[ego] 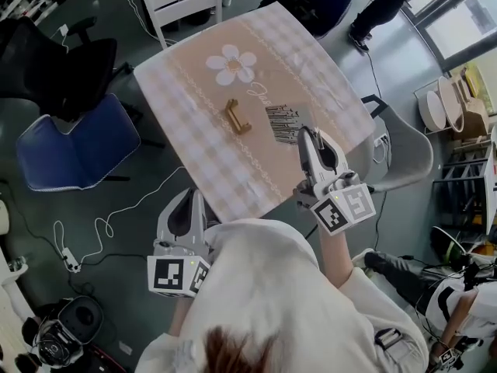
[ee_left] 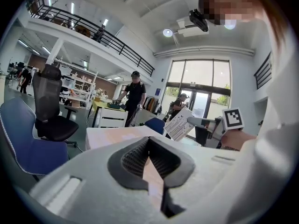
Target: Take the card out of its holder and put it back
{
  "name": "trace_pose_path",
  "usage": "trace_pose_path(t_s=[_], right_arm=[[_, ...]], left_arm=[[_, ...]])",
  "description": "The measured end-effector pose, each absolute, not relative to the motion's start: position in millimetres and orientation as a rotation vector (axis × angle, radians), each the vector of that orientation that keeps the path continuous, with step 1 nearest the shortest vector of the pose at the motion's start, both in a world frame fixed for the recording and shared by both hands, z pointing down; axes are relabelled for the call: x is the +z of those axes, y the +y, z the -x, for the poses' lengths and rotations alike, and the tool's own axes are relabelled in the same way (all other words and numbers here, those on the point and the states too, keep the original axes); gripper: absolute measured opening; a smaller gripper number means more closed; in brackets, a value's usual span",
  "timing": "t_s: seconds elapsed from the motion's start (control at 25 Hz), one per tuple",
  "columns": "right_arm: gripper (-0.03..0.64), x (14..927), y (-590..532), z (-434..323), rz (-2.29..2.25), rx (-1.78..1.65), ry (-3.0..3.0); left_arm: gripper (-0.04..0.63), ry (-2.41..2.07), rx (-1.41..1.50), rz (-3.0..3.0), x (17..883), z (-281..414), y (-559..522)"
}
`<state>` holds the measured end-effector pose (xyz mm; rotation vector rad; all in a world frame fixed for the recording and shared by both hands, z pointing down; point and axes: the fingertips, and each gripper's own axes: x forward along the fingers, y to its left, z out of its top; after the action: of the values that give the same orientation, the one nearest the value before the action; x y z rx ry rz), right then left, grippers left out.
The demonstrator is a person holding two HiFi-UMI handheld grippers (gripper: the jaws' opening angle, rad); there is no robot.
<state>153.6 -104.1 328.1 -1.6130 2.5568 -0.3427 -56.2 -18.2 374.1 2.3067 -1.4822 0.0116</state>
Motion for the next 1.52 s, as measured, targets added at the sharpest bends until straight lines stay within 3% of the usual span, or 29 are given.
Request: trace_pose_path(t_s=[1.52], right_arm=[[0.014, 436, -212, -102, 1.593, -0.572, 2.769]], left_arm=[[0.0, -1.601, 0.079, -2.109, 396, 80, -33]])
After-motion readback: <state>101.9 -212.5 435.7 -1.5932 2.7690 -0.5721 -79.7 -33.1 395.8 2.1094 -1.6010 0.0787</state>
